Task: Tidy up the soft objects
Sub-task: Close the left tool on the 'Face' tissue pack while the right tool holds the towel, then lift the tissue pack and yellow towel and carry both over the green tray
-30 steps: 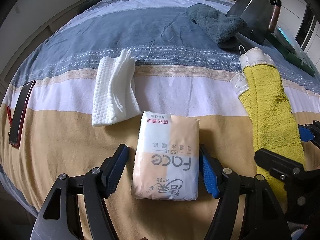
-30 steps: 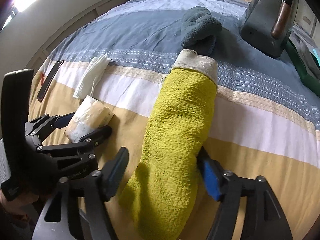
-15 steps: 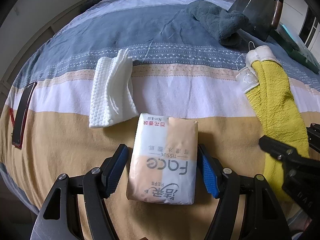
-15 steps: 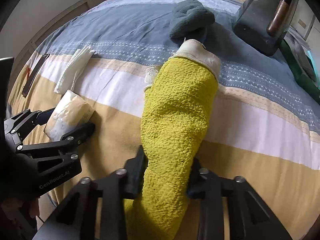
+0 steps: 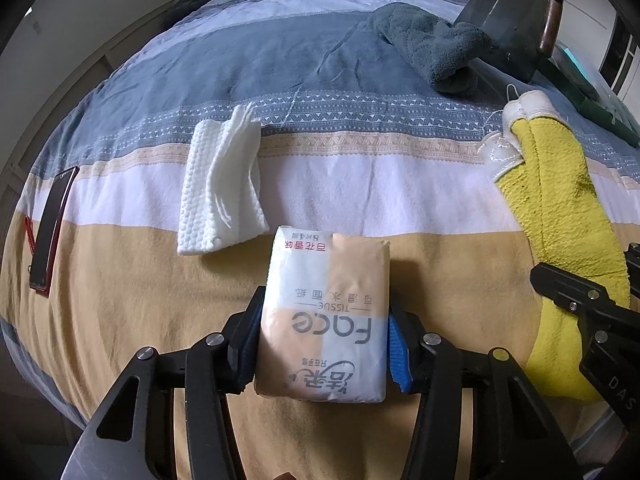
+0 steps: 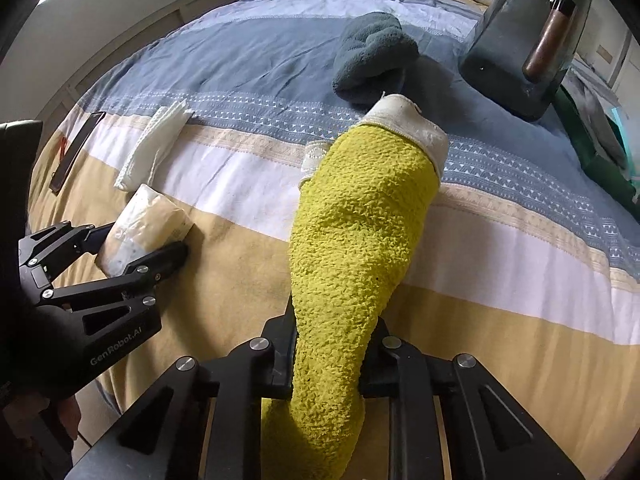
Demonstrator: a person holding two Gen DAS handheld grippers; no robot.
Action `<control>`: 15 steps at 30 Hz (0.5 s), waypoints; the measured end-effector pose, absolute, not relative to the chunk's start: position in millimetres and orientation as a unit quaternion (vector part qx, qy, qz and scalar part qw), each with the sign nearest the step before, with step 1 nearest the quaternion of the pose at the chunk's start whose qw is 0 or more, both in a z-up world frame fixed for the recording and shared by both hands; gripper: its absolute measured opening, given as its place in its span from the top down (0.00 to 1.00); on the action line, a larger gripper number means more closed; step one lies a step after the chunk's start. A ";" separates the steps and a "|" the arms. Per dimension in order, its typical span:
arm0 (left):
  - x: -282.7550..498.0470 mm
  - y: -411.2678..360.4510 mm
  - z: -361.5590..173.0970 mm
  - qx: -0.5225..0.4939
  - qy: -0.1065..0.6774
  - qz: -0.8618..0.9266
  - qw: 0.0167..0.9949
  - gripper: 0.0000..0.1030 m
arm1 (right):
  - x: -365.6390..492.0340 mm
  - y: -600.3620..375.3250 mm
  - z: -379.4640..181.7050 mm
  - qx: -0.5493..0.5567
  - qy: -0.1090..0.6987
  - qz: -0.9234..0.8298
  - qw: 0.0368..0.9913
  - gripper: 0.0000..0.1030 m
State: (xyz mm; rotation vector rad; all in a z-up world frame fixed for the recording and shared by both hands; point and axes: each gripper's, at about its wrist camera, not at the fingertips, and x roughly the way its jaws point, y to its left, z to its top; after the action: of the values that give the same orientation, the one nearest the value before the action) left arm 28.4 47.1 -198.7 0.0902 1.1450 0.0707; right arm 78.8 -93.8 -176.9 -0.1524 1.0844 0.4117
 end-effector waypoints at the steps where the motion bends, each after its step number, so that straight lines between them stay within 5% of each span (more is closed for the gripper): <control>1: 28.9 47.5 -197.8 0.042 0.542 0.033 0.839 0.55 | 78.1 -94.4 -176.0 -0.074 0.511 0.193 0.834 0.81; 15: 27.2 40.8 -185.5 0.030 0.535 0.025 0.844 0.55 | 67.5 -100.4 -159.5 -0.082 0.488 0.184 0.849 0.82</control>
State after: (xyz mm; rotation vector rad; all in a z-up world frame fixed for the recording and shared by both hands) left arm 27.2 40.8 -185.5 0.0641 1.1294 0.0521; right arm 67.5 -100.4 -159.5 -0.1736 1.0293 0.3877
